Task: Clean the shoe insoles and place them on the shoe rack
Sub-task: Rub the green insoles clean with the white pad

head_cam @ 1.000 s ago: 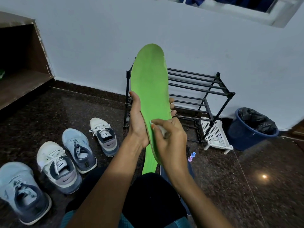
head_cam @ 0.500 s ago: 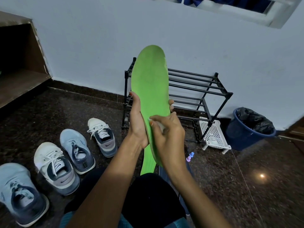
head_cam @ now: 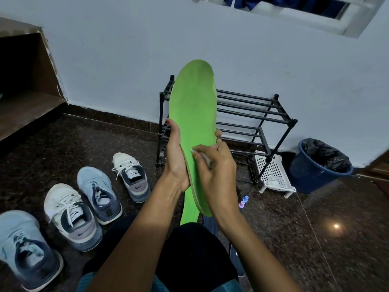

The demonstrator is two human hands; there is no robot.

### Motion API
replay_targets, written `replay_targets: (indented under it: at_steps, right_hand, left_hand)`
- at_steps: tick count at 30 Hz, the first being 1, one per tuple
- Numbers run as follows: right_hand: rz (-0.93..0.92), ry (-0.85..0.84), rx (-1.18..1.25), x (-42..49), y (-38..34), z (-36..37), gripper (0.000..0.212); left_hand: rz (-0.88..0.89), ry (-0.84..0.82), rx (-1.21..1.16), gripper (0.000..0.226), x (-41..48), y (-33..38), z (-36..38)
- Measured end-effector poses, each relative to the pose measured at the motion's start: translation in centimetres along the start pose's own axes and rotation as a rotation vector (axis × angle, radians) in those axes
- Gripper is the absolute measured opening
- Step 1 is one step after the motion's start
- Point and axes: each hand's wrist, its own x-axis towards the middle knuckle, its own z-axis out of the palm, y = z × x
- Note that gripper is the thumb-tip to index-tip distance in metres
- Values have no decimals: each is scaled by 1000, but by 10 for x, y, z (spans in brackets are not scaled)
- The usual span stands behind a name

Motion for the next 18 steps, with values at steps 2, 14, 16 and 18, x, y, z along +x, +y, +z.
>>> replay_targets:
  at_steps: [2, 14, 16, 18]
  right_hand:
    - [-25, -38, 32, -12, -4, -1, 16]
    - [8, 33, -80, -1, 6, -4, 16]
    - [-9, 0, -27, -10, 3, -2, 16]
    - [-4, -32, 47, -21, -2, -2, 17]
  left_hand:
    - [7, -1, -6, 87, 0, 1, 0]
    - [6, 3, -4, 90, 2, -2, -3]
    - [16, 6, -20, 90, 2, 0, -3]
    - [24, -3, -59, 90, 2, 1, -2]
